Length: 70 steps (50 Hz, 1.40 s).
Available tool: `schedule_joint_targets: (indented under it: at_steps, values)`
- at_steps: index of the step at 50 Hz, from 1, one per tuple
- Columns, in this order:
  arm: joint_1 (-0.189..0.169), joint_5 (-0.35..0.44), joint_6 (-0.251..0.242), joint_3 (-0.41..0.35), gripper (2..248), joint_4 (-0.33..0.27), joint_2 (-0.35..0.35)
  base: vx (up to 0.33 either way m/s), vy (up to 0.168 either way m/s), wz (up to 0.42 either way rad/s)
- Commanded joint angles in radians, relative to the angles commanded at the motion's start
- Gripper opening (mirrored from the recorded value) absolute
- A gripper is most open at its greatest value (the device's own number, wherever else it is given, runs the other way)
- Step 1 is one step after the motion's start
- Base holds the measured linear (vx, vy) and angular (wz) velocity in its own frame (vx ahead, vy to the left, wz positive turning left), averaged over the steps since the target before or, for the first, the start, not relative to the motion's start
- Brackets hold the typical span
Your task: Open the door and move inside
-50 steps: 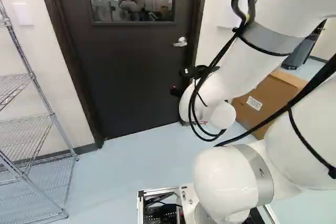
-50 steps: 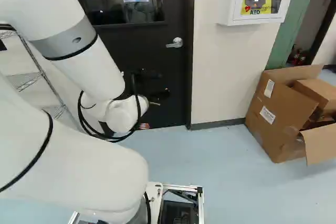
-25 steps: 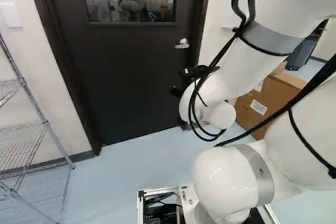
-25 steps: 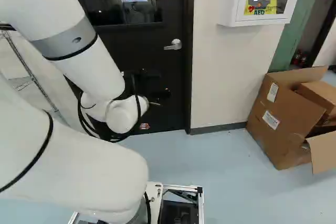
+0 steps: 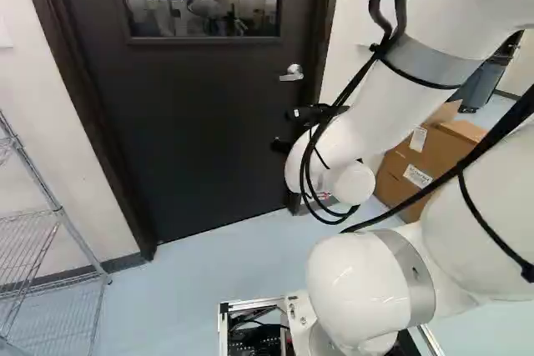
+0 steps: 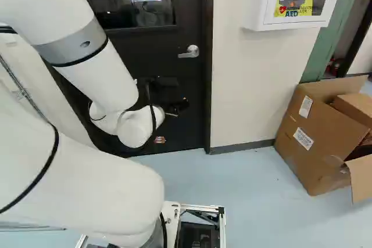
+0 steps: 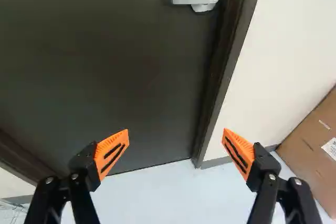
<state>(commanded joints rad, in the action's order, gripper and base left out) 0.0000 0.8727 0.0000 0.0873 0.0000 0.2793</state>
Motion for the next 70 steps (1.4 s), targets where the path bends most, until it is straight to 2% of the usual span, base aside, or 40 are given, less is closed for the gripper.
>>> schedule_joint_targets:
  at_steps: [35, 51, 70]
  values:
    - [0.0, 0.0, 0.0, 0.0, 247, 0.0, 0.0, 0.131, -0.001, -0.019]
    - [0.0, 0.0, 0.0, 0.004, 247, 0.0, 0.008, 0.014, 0.0, -0.003]
    - [0.019, 0.0, 0.0, 0.086, 247, 0.0, -0.033, 0.0, 0.0, 0.0]
